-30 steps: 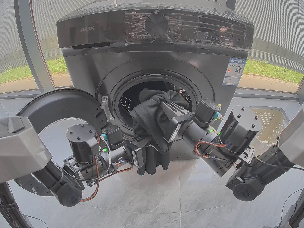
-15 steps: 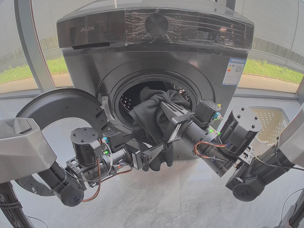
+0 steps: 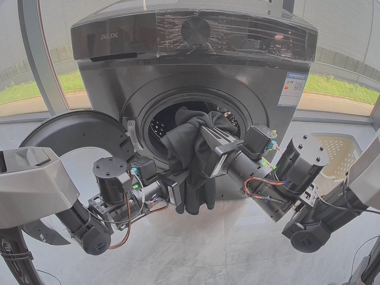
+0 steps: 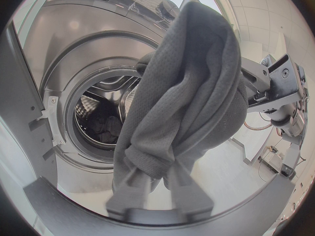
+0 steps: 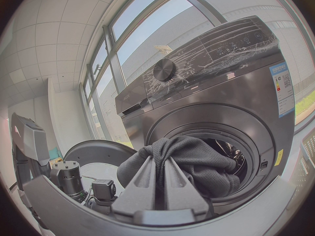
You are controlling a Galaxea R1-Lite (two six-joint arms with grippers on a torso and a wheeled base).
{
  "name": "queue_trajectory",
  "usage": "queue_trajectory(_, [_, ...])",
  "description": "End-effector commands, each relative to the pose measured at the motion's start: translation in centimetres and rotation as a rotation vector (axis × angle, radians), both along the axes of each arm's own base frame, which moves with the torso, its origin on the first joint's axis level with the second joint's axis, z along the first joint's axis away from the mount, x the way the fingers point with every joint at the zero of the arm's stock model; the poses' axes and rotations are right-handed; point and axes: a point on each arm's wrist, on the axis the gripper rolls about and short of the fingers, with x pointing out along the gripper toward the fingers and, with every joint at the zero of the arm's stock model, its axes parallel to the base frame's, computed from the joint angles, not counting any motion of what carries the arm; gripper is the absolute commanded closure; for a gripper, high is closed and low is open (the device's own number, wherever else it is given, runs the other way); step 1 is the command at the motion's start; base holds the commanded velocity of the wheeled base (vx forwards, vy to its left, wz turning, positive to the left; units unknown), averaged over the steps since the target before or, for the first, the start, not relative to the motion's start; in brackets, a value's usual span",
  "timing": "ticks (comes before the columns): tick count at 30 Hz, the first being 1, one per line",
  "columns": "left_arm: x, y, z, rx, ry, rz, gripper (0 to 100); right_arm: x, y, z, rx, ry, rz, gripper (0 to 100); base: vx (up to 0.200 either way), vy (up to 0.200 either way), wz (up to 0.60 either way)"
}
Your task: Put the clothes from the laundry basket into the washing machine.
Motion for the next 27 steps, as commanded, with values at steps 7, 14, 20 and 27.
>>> queue_trajectory(7, [-1.6, 0.1, 2.2, -0.058, -0.083, -0.026, 100, 0.5, -0.1, -0.6, -0.010, 0.011, -0.013, 100, 0.000, 0.000, 0.00])
queue_trajectory(14, [-7.0, 1.2, 4.6, -0.075, -0.108, -0.121, 100, 1.5, -0.4, -1.7, -0.029, 0.031, -0.036, 100, 0.000, 0.000, 0.00])
queue_trajectory(20, [-12.9, 3.8, 6.3, -0.113, -0.142, -0.259, 100, 0.7, -0.8, -3.3, -0.070, 0.067, -0.028, 100, 0.000, 0.000, 0.00])
queue_trajectory(27, [-12.6, 4.4, 6.4, -0.110, -0.125, -0.282, 100, 0.5, -1.1, -3.9, -0.086, 0.086, -0.028, 100, 0.000, 0.000, 0.00])
